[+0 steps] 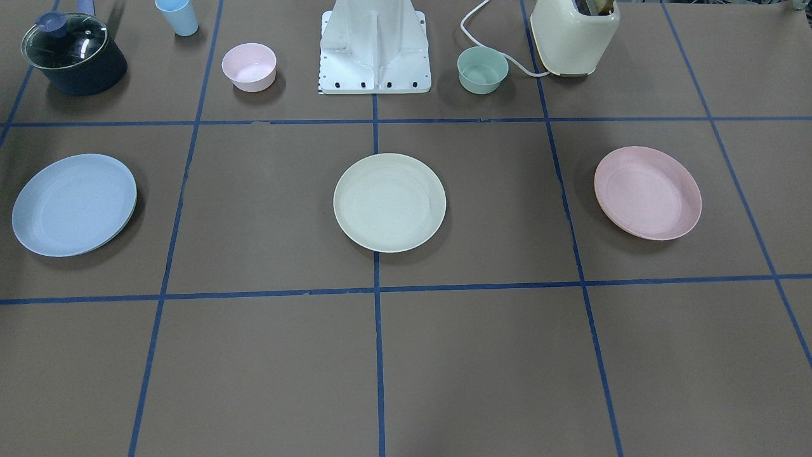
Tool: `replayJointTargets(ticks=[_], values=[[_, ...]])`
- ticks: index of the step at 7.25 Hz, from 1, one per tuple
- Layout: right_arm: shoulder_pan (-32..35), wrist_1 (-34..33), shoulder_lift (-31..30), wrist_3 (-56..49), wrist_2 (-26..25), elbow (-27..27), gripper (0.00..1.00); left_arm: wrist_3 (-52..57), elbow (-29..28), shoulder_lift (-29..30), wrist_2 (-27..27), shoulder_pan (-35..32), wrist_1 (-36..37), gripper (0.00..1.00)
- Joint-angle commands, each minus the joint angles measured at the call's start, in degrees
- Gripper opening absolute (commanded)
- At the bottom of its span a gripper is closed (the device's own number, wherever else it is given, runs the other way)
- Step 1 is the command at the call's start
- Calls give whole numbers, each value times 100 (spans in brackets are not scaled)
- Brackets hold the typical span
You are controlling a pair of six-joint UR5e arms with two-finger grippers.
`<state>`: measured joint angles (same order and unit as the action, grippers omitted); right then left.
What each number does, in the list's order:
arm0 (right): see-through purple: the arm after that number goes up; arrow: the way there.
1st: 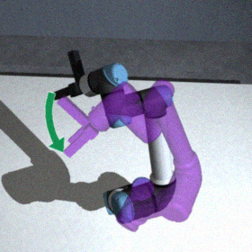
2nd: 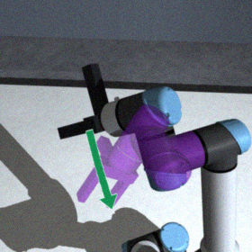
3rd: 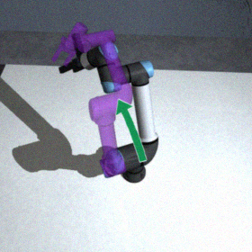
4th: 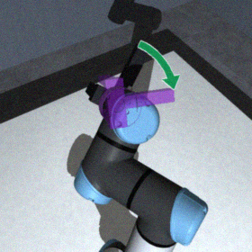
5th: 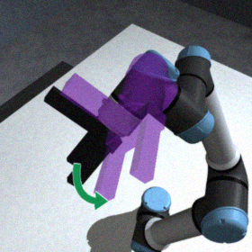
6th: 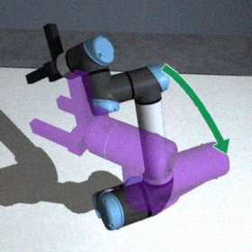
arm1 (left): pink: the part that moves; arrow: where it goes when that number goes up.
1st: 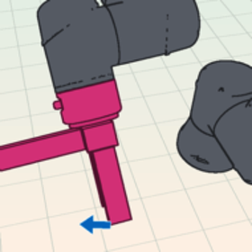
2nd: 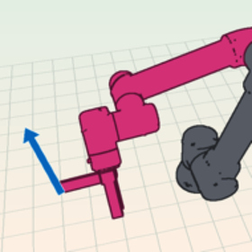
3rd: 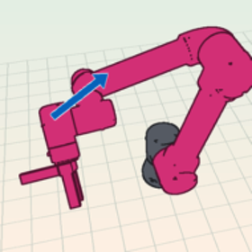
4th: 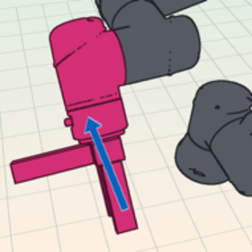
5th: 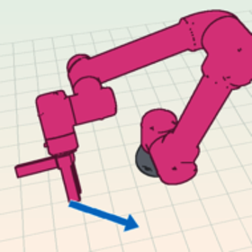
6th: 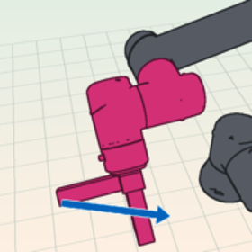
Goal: Stack three plates with pink and blue
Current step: 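Move the left gripper toward the rim of the pink plate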
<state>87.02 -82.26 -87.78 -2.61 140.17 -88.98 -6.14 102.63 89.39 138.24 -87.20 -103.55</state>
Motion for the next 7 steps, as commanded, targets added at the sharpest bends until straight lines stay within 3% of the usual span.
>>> replayJointTargets(ticks=[1, 6, 7], values=[[-79, -1, -256, -55, -426, -338, 100, -1, 115, 35, -103, -7, 72, 100], [-80, 34, -310, -55, -438, -305, 100, 52, 73, -281, -69, 211, 1, 100], [-88, -1, -284, -29, -343, -304, 100, 26, -119, -282, 140, 291, 10, 100]])
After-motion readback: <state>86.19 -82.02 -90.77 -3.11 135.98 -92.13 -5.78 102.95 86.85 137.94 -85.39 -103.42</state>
